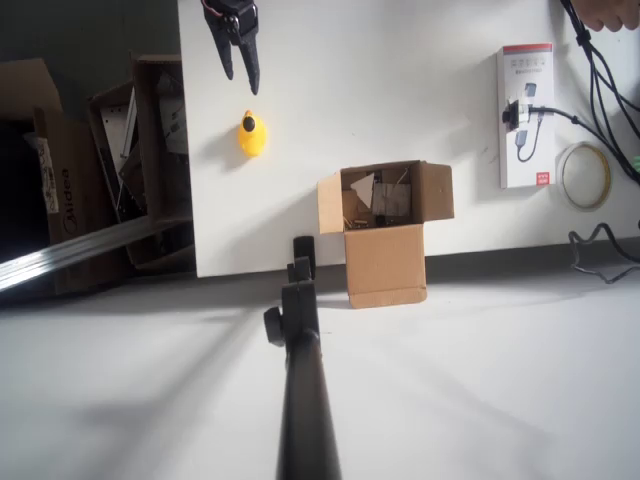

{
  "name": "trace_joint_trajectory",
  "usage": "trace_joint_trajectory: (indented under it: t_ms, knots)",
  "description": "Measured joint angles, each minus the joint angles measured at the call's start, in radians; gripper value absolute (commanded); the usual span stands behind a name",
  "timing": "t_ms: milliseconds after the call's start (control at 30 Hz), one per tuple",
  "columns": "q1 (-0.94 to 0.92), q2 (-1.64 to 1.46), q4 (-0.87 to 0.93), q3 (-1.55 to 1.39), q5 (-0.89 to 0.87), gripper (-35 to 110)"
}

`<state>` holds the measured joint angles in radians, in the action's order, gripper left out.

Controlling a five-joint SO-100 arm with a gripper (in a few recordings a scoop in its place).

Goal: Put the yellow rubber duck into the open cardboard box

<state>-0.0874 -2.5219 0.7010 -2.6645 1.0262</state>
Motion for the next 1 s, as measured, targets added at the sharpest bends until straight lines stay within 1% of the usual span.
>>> trace_joint_trajectory:
  t_ms: [233,567,1000]
  knots:
    - [0.087,0.112,-0.081,0.000,-0.029,29]
    - [0.089,0.290,-0.230,0.034,-0.029,30]
    - [0.058,0.451,-0.308,0.107,-0.029,30]
